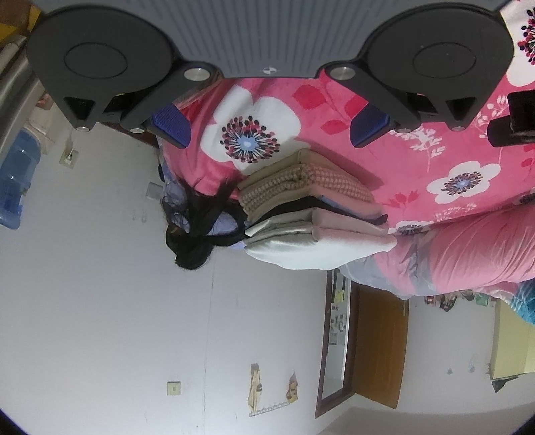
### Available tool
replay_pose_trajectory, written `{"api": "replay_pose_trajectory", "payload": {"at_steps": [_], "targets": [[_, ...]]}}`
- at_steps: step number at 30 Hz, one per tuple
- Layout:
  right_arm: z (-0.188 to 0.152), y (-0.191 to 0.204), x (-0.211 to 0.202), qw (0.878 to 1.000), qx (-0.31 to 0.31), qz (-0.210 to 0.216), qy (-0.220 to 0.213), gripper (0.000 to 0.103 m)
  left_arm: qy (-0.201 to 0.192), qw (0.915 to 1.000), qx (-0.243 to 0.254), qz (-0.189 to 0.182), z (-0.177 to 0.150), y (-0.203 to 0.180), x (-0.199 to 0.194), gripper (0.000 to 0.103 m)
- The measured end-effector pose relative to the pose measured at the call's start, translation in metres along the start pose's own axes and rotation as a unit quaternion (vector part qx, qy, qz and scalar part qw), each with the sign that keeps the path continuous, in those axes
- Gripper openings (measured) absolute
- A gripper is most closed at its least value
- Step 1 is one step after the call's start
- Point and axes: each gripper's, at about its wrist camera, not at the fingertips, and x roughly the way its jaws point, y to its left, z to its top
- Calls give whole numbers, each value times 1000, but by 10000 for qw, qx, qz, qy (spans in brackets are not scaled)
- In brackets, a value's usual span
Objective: Fold clothes
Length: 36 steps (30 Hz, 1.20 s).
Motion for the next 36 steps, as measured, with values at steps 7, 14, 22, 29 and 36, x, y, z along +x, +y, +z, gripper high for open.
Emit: {"api": "replay_pose_trajectory", "payload": {"at_steps": [7,14,22,29,36], "targets": [[-3,1,5,10000,-19,-13,95,103,-10,10000,48,86,-1,-1,3,103],[-4,5,7,9999,-80,-14,145,103,-24,9999,83,73,-1,0,4,103],[-3,9,5,9998,-86,38,166,103,31,10000,34,69,-2,3,6,103],[-2,10,5,9998,-94,49,168,103,16,10000,17,49,-3,5,5,103],[-1,10,4,9998,-85,45,162,103,16,10000,28,44,-3,5,5,103]]}}
